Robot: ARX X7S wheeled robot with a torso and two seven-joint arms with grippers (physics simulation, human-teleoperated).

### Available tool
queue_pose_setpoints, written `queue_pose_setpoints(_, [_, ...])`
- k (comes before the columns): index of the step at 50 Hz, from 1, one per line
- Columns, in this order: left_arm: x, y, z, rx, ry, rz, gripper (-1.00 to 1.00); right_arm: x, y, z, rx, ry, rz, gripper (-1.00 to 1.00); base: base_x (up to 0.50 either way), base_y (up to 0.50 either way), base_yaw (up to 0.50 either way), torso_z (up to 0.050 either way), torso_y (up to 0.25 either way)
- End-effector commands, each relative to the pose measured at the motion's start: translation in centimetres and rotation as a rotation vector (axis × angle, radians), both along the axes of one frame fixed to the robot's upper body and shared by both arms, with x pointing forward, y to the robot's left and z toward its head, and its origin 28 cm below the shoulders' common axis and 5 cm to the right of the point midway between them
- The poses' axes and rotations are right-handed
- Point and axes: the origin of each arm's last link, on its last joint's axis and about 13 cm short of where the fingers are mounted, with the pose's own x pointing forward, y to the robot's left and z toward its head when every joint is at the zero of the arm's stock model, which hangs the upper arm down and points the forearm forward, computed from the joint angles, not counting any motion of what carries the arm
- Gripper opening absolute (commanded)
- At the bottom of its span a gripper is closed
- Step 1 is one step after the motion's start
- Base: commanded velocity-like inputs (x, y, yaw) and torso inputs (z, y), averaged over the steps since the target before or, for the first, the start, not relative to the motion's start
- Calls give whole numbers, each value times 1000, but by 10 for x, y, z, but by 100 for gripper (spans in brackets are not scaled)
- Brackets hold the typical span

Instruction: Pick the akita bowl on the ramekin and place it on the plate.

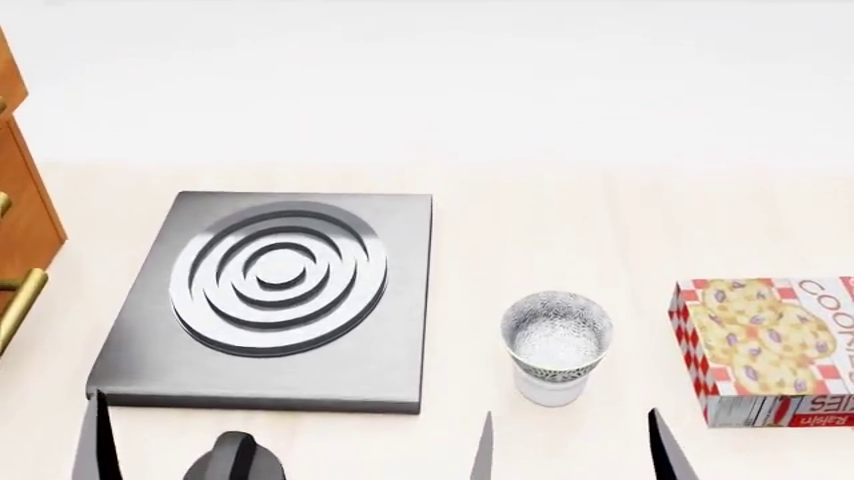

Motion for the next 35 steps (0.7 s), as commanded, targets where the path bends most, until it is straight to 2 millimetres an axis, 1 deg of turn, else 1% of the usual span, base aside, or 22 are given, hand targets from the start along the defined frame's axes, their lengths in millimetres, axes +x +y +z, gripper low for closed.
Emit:
queue_pose_setpoints(1, [-1,1,0,7,-23,17,100,0,0,-2,-1,3,1,100,0,0,0,0,-250])
queue_pose_setpoints(31, [1,1,-2,12,-9,34,100,1,1,-4,-7,15,7,100,0,0,0,0,-250])
queue_pose_setpoints(35, [1,-1,-1,1,9,19,100,1,1,-4,-8,17,7,100,0,0,0,0,0])
